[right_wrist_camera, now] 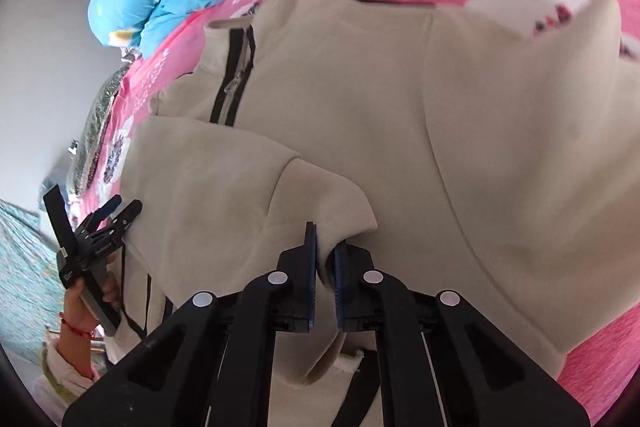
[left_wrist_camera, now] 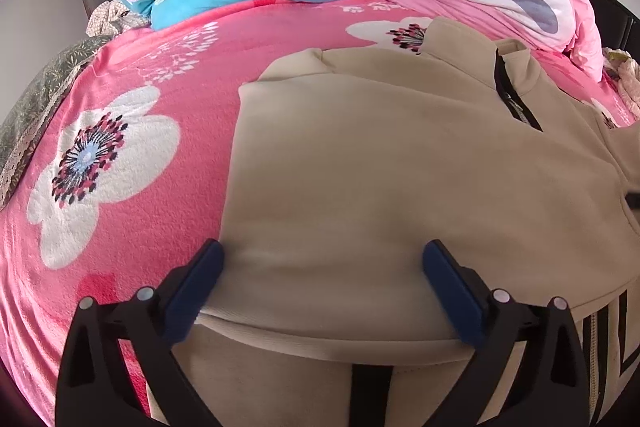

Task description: Fold large clothes

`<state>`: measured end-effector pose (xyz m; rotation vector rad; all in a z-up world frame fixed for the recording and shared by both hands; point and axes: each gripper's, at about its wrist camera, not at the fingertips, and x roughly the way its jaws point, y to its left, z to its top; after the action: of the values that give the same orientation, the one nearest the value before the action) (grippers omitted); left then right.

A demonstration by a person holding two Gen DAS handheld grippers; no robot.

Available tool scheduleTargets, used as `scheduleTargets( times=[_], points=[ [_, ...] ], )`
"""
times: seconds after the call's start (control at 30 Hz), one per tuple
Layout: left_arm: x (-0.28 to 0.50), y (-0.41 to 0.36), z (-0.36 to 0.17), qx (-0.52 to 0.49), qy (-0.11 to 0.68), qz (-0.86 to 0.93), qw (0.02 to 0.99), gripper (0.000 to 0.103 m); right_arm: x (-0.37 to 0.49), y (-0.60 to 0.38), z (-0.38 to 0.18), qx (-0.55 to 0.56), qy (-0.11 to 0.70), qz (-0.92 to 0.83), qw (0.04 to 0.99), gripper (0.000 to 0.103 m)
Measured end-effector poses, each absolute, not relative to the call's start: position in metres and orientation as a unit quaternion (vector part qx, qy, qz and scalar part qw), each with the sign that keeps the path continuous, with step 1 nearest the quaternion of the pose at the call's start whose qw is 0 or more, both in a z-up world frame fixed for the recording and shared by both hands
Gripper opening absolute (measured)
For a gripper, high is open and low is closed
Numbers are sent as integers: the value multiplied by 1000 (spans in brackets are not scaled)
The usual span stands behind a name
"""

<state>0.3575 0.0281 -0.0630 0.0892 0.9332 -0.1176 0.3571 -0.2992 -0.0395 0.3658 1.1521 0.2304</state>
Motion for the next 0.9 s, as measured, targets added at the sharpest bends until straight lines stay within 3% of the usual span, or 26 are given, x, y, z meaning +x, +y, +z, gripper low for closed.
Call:
scheduleTargets(
  times=[0.17,0.33,0.53,0.63,0.73,0.83,0.9],
  points=[
    [356,28,-63,44,444,-57,893,98,374,-310,6,180,498,122,840,7],
    [352,28,-55,49,437,-68,895,98,384,-310,-6,167,513,101,836,7],
    [339,21,0,45,355,-91,929,98,382,-324,5,209,489,112,840,7],
    [352,20,6,32,372,-94,923,98,383,-327,12,211,483,112,843,7],
    [365,21,-24,28,417,-84,905,98,387,-331,-19,205,517,84,827,7],
    [375,25,-60,36,460,-61,885,98,385,-328,-37,139,531,31,835,23],
    [375,36,-67,-1,461,-70,885,98,375,-322,-22,88,504,13,859,44]
  ],
)
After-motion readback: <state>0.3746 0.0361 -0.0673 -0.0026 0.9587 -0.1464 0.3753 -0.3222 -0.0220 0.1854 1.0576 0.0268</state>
